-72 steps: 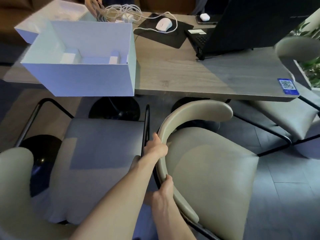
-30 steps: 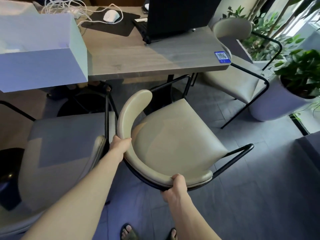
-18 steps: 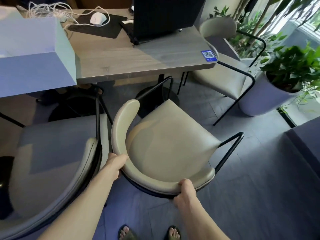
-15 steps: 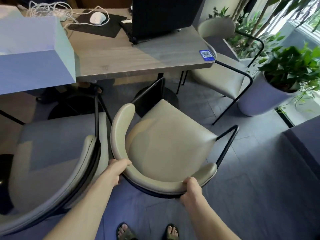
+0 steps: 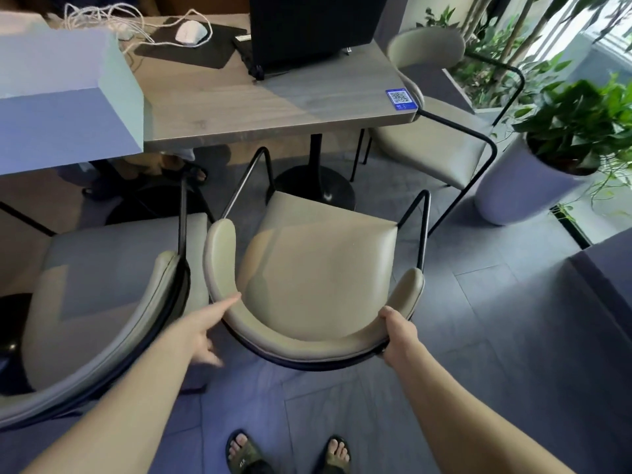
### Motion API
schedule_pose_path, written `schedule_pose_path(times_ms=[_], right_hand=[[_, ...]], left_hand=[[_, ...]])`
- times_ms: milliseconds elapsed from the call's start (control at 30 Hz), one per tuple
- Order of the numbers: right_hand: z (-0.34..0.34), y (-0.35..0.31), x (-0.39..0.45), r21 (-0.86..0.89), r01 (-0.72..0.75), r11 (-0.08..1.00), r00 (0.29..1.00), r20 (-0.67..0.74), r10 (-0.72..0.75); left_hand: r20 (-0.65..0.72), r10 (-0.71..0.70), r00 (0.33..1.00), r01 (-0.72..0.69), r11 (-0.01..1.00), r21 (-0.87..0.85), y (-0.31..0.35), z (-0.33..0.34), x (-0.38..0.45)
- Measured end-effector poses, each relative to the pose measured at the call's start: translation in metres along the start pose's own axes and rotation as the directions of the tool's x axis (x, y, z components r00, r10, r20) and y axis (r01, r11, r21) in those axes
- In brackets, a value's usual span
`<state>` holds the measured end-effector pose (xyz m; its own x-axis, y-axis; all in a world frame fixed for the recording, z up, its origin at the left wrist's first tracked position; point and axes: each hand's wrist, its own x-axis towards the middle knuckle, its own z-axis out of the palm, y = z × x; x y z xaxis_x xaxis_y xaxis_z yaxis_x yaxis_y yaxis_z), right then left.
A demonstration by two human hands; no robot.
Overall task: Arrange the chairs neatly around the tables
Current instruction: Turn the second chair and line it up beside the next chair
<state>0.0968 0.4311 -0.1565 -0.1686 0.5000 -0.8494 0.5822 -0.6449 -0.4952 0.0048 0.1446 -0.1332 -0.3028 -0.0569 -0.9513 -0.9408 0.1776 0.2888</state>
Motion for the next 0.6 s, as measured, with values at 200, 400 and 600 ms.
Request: schedule_pose_path(times_ms=[200, 400, 600], right_hand=[[0.017, 0.030, -0.008, 0.001, -0.008, 1.000, 0.993, -0.114, 0.008], [0.013, 0.024, 0.011, -0.058, 0.037, 0.998, 0.984, -0.171, -0.046], [0.011, -0.005, 0.027, -0.193, 0.125, 0.973, 0.975, -0.159, -0.157]], left_hand=[[-0.191, 0.226, 0.955, -0.250, 0.961, -0.115, 0.031, 0.012, 0.019], [-0.234, 0.210, 0.949, -0.252, 0.954, -0.163, 0.019, 0.014, 0.029], [-0.179, 0.088, 0.980, -0.122, 0.974, -0.189, -0.007, 0.015, 0.034]])
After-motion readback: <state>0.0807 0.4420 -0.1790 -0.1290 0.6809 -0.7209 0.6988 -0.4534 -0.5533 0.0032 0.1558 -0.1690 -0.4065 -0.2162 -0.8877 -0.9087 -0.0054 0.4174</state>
